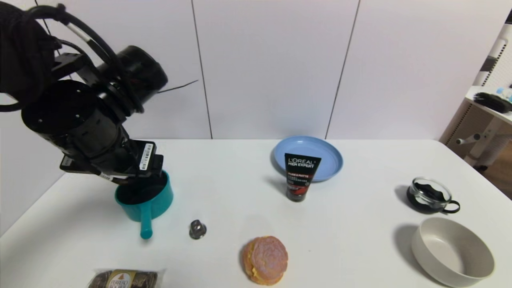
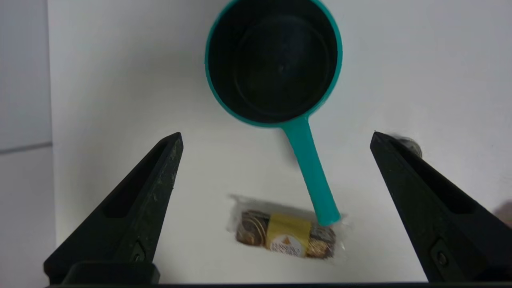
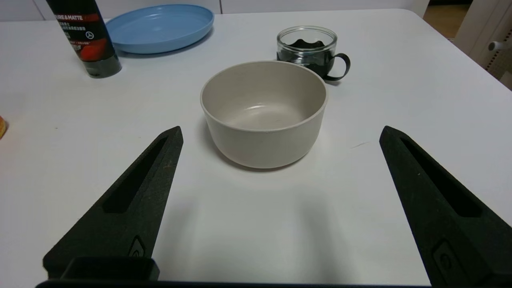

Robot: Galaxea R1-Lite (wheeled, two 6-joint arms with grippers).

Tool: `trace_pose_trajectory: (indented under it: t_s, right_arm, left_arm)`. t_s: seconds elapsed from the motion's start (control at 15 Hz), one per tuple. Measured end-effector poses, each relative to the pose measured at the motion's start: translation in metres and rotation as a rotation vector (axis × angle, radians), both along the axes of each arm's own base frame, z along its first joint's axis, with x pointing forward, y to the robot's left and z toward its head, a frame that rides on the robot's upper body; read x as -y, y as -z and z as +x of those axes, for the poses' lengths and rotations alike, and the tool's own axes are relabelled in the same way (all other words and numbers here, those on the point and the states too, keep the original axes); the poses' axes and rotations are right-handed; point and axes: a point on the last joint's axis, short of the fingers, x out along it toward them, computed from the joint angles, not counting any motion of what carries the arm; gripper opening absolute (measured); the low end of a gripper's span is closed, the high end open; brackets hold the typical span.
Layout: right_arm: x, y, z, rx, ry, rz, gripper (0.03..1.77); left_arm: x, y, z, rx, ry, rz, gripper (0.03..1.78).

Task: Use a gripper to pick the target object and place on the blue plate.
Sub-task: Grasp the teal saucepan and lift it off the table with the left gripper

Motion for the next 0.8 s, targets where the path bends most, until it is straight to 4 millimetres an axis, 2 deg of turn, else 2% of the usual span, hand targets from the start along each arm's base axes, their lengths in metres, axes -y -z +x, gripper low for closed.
trace_pose_trajectory:
  t_s: [0.33, 0.67, 0.8]
  right_arm:
    - [0.000, 0.000, 0.000, 0.001, 0.000, 0.001, 1.70]
    - [0.000, 0.000, 0.000, 0.000, 0.000, 0.001, 1.70]
    - [0.000, 0.000, 0.000, 0.000, 0.000, 0.000, 1.70]
  left_arm:
    - [0.022, 0.021, -0.005, -0.064, -0.178, -0.087, 1.69]
    - [0.025, 0.035, -0.003, -0.130, -0.250, -0.158, 1.69]
    - [0.021, 0.037, 0.000, -0.159, -0.267, -0.183, 1.69]
